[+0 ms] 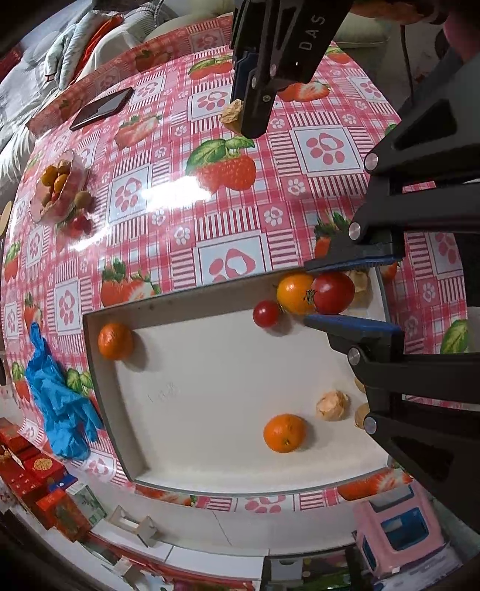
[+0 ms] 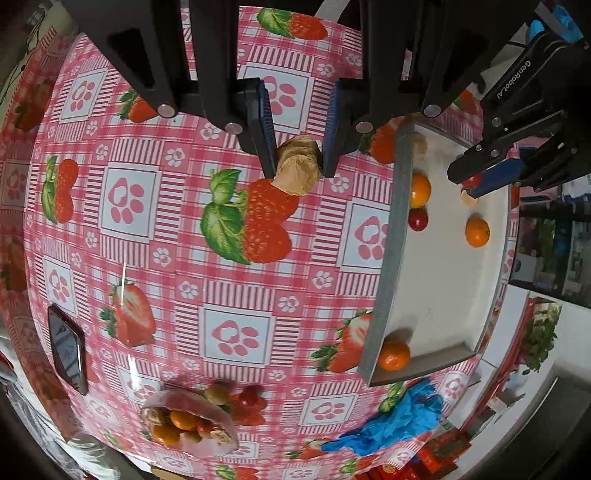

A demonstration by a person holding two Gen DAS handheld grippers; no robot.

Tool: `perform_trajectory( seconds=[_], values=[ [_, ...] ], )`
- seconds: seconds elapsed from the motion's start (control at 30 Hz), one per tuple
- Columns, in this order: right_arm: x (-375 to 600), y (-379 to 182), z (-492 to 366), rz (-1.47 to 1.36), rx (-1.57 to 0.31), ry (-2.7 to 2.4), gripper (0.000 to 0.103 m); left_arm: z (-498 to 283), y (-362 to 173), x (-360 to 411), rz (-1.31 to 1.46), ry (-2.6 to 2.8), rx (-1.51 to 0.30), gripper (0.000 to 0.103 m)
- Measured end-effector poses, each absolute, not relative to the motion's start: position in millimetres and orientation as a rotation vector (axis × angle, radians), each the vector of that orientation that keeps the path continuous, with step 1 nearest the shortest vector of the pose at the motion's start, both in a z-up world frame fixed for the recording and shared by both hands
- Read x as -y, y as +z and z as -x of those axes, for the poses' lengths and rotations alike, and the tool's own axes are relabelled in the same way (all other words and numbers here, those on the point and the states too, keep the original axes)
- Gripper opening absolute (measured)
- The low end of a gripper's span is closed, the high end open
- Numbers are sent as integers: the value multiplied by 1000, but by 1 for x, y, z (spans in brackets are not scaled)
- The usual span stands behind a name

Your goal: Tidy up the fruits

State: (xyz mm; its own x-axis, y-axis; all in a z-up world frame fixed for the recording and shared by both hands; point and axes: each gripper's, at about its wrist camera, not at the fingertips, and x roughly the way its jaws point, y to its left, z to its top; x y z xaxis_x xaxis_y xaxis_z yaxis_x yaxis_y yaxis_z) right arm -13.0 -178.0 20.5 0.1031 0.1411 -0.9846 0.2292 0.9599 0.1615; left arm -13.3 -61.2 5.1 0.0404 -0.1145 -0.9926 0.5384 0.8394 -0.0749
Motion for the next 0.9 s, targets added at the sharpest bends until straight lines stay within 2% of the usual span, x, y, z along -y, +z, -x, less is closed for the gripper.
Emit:
perform_trajectory(
  seconds=[0.37, 0.6, 0.9],
  values=[
    [180, 10, 22, -312, -1509, -80, 26, 16, 1, 65, -371, -531, -1461, 23],
    [219, -15, 44, -367, -1555, -180, 26, 29, -14, 110, -438, -618, -1467, 23],
    [276, -42, 53, -373, -1571, -289, 26, 16, -60, 163, -440, -565, -1529, 23]
  ],
)
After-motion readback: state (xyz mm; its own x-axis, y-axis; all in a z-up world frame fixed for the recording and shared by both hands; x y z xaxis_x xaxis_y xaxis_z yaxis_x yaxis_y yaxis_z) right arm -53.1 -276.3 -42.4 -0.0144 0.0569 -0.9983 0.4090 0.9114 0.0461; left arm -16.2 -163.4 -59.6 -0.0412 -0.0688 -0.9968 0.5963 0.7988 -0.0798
